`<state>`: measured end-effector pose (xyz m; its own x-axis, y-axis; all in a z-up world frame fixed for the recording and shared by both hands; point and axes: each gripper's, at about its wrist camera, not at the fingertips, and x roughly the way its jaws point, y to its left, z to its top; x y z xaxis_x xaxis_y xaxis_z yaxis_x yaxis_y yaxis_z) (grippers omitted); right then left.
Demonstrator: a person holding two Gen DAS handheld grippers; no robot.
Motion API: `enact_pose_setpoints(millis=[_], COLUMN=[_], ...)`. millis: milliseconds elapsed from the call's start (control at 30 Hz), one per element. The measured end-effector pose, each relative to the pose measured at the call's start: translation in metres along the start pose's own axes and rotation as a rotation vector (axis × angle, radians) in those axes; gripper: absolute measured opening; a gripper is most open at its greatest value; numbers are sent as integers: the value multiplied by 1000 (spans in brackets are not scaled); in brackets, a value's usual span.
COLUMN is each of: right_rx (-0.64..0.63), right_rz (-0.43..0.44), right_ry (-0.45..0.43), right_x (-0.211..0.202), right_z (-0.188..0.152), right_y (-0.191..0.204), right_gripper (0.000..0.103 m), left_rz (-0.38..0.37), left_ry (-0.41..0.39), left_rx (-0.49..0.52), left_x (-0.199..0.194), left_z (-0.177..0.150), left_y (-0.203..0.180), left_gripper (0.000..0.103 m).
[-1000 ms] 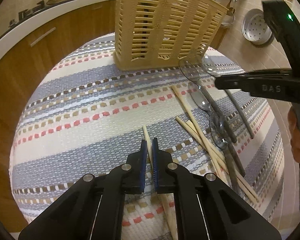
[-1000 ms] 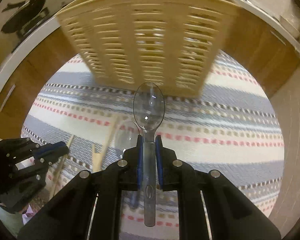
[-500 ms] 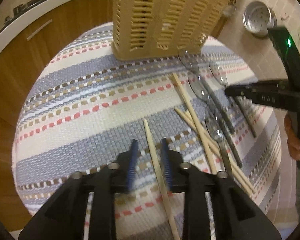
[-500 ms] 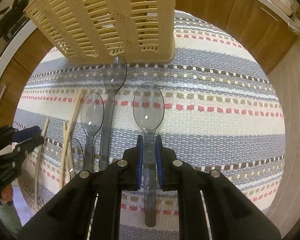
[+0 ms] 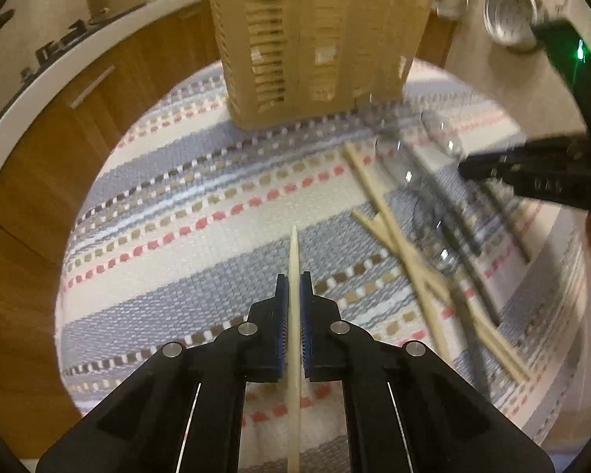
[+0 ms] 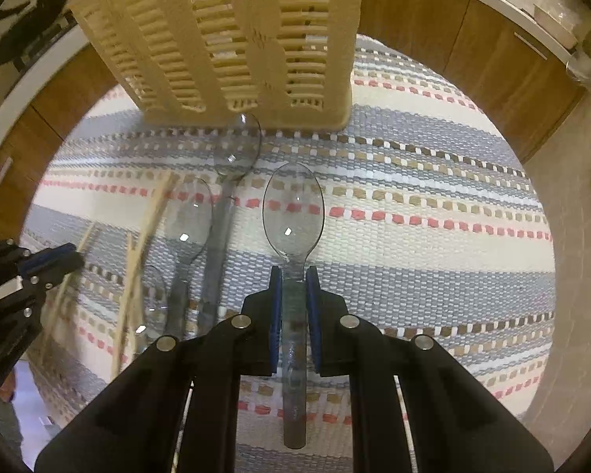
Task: Organize utensils
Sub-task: 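Close the left tool on a wooden chopstick, then carry the chopstick with the left tool while the right tool carries the spoon over the basket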
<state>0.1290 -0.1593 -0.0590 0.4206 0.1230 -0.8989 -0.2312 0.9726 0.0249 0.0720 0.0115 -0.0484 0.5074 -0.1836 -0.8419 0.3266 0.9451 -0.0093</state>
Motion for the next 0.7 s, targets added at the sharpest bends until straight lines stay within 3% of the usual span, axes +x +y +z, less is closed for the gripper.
enact_pose_setpoints(millis=[300, 533, 700], right_rx=[-44, -42, -5], right_rz=[73, 136, 180], right_ry=[-225, -424, -574], right_x=[-64, -116, -150], right_z=[-12, -6, 16], right_y=[8, 7, -3], right_gripper=[10, 10, 10], left_rz=[-117, -224, -240], left_ry=[-358, -635, -836], left_rx=[-127, -200, -222], left_x=[-66, -106, -127], left_z=[13, 57, 88], left_y=[13, 12, 8], left_gripper=[4, 4, 4])
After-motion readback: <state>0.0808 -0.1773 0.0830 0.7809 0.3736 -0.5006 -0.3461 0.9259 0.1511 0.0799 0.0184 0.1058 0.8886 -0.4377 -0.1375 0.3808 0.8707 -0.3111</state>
